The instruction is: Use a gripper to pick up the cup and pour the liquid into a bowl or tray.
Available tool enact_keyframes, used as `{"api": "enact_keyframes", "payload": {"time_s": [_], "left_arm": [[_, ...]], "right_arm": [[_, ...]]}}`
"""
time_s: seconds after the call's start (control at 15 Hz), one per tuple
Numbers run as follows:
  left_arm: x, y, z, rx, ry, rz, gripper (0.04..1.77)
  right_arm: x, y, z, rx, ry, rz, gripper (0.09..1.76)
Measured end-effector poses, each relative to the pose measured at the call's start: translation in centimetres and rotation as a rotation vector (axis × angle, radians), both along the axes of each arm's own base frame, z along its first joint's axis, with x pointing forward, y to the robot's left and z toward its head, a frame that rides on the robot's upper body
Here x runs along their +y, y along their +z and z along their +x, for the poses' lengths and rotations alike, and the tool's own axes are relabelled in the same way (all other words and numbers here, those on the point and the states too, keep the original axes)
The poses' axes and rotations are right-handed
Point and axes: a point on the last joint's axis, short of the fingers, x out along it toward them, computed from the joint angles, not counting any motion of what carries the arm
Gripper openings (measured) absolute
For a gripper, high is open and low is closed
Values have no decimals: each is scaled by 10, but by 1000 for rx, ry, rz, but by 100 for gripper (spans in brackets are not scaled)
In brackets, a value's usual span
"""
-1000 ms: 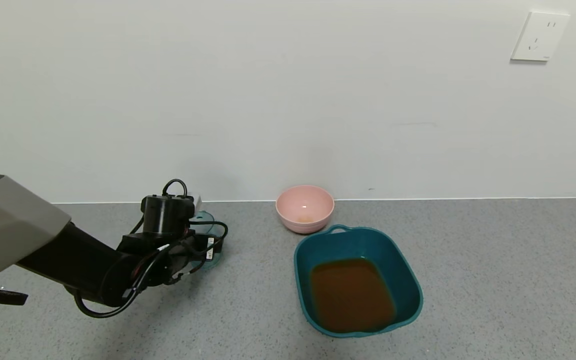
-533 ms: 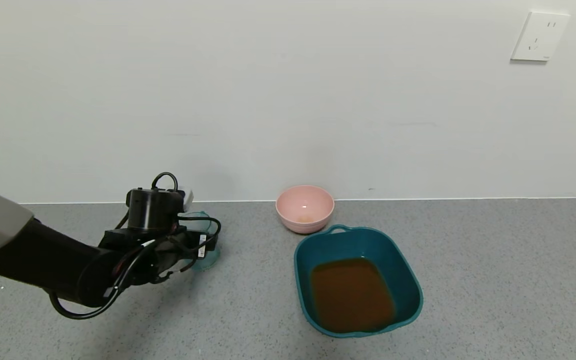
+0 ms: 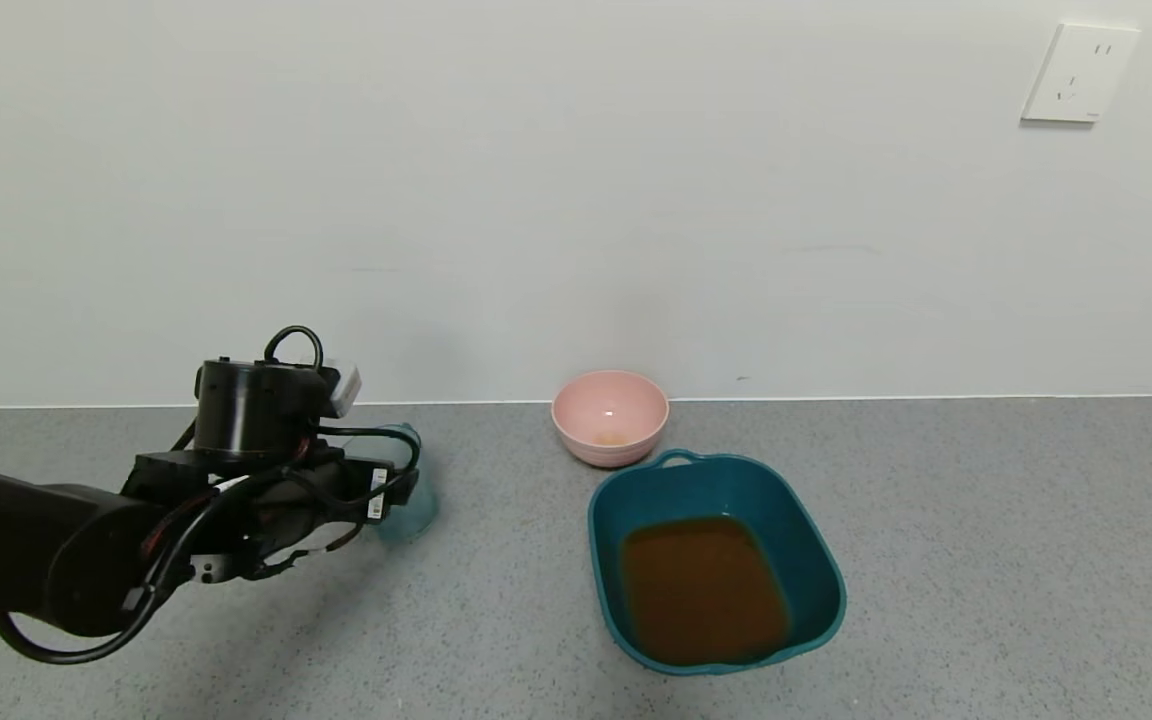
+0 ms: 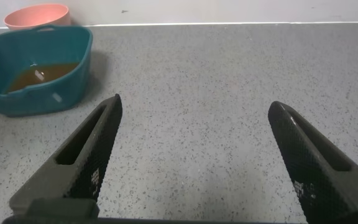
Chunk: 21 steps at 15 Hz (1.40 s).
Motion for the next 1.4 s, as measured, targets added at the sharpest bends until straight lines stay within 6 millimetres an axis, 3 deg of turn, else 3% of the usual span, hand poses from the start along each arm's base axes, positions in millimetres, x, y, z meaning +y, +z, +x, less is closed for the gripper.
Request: {"api": "enact_keyframes", "payload": {"time_s": [0.27,0.67,1.4], "left_arm": [[1,20,-29,1,-23,0,170],[5,50,-91,-51,-74,-12,171],[39,66,-205,-151,-118,-40,172]], "right_arm": [[0,0,0,0,0,0,171],[0,0,0,0,0,0,171],[0,0,0,0,0,0,171]]}}
